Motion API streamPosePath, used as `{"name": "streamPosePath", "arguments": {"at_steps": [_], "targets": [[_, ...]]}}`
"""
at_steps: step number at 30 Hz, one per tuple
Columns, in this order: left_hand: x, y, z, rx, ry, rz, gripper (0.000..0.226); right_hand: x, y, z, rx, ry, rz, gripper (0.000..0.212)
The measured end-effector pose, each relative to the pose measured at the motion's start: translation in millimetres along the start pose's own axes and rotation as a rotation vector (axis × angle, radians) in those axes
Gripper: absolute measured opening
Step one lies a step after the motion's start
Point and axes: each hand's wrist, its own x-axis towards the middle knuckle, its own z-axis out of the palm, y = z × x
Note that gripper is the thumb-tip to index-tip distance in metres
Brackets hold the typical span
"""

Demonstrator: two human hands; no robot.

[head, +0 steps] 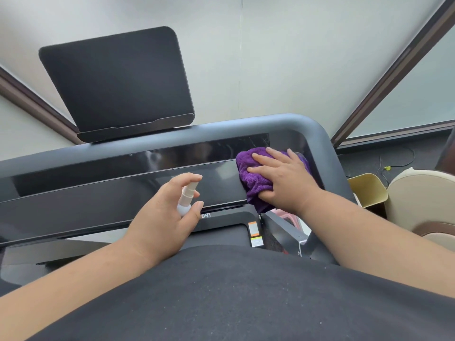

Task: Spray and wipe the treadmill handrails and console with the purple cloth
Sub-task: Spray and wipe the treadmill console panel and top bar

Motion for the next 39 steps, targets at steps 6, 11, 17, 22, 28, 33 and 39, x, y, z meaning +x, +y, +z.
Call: {"name": "streamPosePath", "arguments": {"at_steps": [6,11,17,22,28,33,39], "targets": [[-11,-14,-17,0.024,0.062,-0.063,0.057,12,-64,22,-0.107,0.021,0.012,0.082],[-31,-31,-42,0.032,0.109,-0.123,0.06,34,-115,40,-0.148,0.01,-0.048,0.091],[-58,-64,-64,0.021,0.155,-0.2,0.057,63,-176,55,-0.153,-0.047,-0.128,0.094],[-82,-99,-91,0.018,0.2,-0.244,0.058,85,-230,67,-0.187,-0.066,-0.186,0.099],[-110,-145,-135,0.016,0.247,-0.293,0.059,111,-298,81,-0.199,-0.078,-0.191,0.101],[-142,-186,-167,0.006,0.273,-0.349,0.056,133,-363,94,-0.197,-0.073,-0.208,0.099],[-180,-229,-192,0.0,0.306,-0.384,0.05,163,-446,112,-0.197,-0.09,-0.283,0.096]]}}
